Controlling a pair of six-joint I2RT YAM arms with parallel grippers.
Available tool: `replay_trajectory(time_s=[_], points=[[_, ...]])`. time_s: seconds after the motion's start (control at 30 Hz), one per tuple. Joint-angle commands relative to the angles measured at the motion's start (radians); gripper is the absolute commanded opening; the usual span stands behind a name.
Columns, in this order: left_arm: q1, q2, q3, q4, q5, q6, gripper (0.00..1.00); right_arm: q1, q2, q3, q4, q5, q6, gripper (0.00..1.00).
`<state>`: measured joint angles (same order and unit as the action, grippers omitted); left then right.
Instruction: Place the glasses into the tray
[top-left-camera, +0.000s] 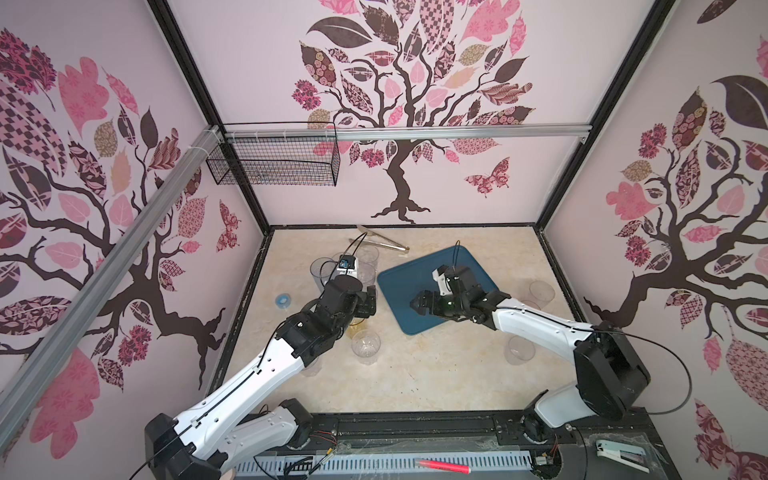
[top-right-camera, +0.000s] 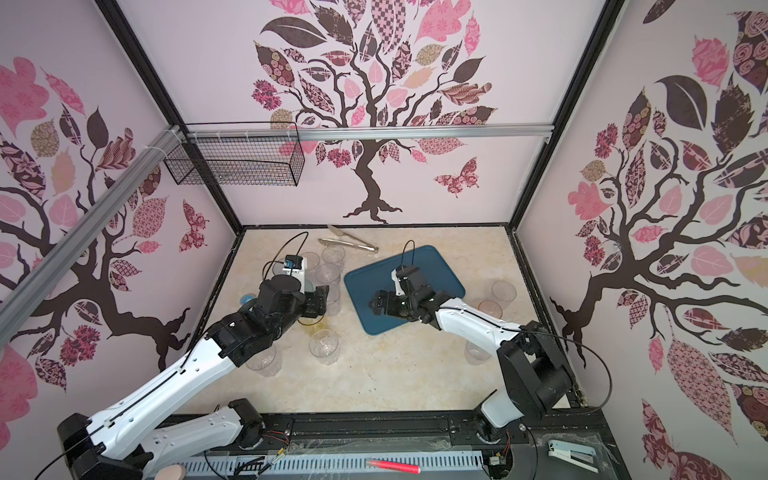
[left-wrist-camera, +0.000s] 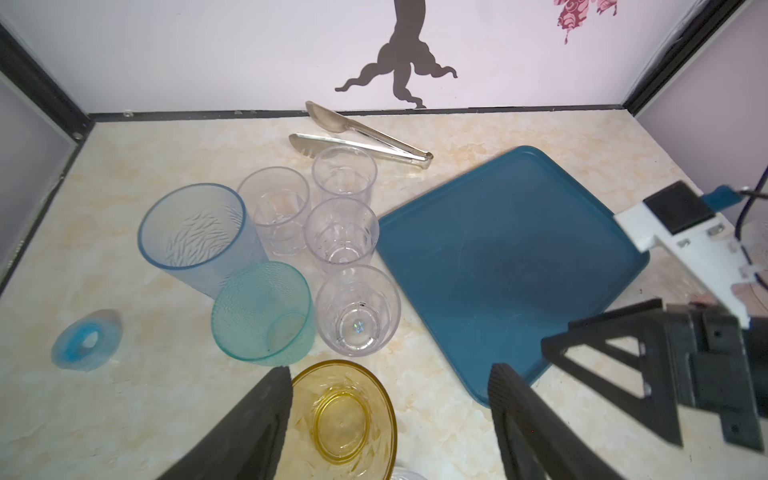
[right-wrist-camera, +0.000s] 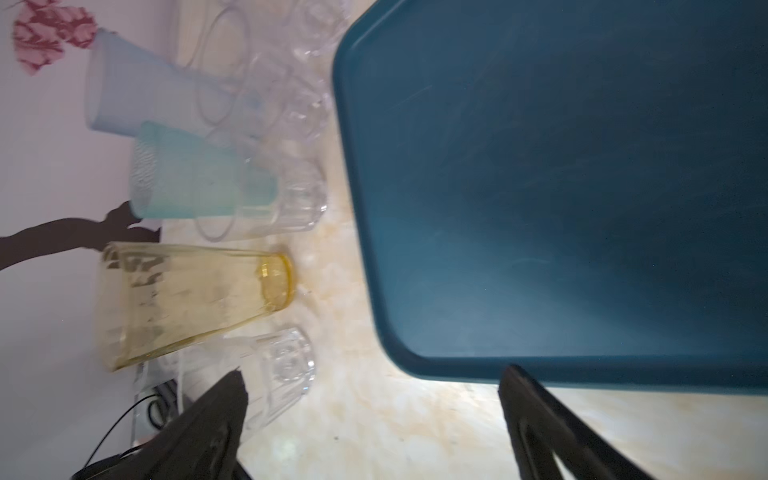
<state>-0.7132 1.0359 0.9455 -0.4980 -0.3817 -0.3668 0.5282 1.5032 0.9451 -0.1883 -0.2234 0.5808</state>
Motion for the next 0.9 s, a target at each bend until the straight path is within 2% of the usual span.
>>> replay_trajectory(time_s=[0.0,0.07,0.17,0.27,0.37,0.67,0.87], points=[[0.001,0.034,-0.041,0.077,0.066,-0.008,0.78,-0.103,0.04,0.063,-0.172,0.197,-0.162,0.97],[0.0,0.066,-0.043,0.099,0.068,-0.002,0.78,-0.121,0.087,0.088,-0.161,0.266,-0.181,0.97],[0.0,0.13,-0.017,0.087,0.071,0.036,0.78,-0.135,0.192,0.153,-0.162,0.307,-0.19,0.97],[0.0,0.165,0.021,0.031,0.053,0.053,0.78,-0.145,0.287,0.223,-0.201,0.298,-0.191,0.98],[0.0,0.142,-0.005,0.061,0.041,0.046,0.78,-0.148,0.335,0.233,-0.218,0.282,-0.187,0.98],[0.0,0.085,-0.044,0.09,0.016,0.052,0.79,-0.148,0.243,0.006,-0.171,0.253,-0.137,0.98],[0.0,0.07,-0.069,0.119,0.011,0.048,0.79,-0.146,0.107,-0.177,-0.145,0.145,-0.075,0.98]])
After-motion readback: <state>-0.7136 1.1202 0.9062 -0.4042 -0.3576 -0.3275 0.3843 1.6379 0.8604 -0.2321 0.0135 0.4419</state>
